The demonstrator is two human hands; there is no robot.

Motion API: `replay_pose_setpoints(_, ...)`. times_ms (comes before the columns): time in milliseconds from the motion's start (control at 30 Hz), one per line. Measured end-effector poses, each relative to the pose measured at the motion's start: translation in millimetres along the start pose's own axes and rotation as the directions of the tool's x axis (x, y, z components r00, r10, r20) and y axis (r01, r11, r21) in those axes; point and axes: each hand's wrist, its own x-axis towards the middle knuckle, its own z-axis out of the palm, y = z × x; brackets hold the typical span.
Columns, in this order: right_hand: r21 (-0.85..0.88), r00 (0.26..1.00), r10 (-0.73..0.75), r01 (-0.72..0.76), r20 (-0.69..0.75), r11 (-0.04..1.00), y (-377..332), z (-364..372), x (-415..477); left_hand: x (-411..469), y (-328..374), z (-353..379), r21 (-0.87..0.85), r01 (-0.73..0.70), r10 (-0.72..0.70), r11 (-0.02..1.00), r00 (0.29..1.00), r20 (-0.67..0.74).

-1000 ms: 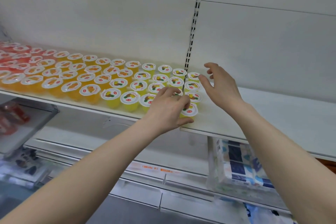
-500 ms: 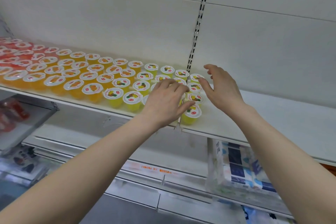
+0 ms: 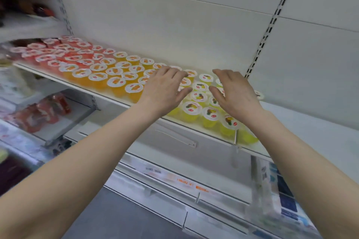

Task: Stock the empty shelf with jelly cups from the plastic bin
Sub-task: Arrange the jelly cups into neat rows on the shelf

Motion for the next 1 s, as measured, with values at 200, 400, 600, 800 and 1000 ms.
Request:
replay_pose_setpoints(200, 0.029, 0.993, -0.116, 0.115, 0.039, 0.993, -97.5, 28.8, 47.4, -51.2, -110.3, -35.1, 0.091, 0.099, -0.1, 0.991, 0.995, 0.013)
replay_pose_setpoints(400, 0.072, 0.975, -0.223, 0.222, 0.009, 0.972, -214.0, 63.3, 93.6, -119.5, -224.8, -78.1, 0.198, 0.207, -0.22, 0.958, 0.975, 0.044)
replay_pose_setpoints(600, 0.169, 0.934, -0.355, 0.345, 0.037, 0.923, -340.0, 99.4, 126.6, -202.1, -325.0, -124.4, 0.276, 0.354, -0.385, 0.894, 0.921, 0.066)
replay_pose_setpoints(800, 0.315, 0.858, -0.514, 0.483, 0.018, 0.817, -464.9, 142.0, 142.2, -304.0, -396.8, -159.1, 0.281, 0.571, -0.599, 0.771, 0.801, 0.016)
replay_pose_setpoints(1000, 0.413, 0.73, -0.682, 0.608, 0.046, 0.678, -573.1, 204.8, 158.1, -399.9, -456.2, -171.3, 0.285, 0.769, -0.801, 0.573, 0.599, -0.007)
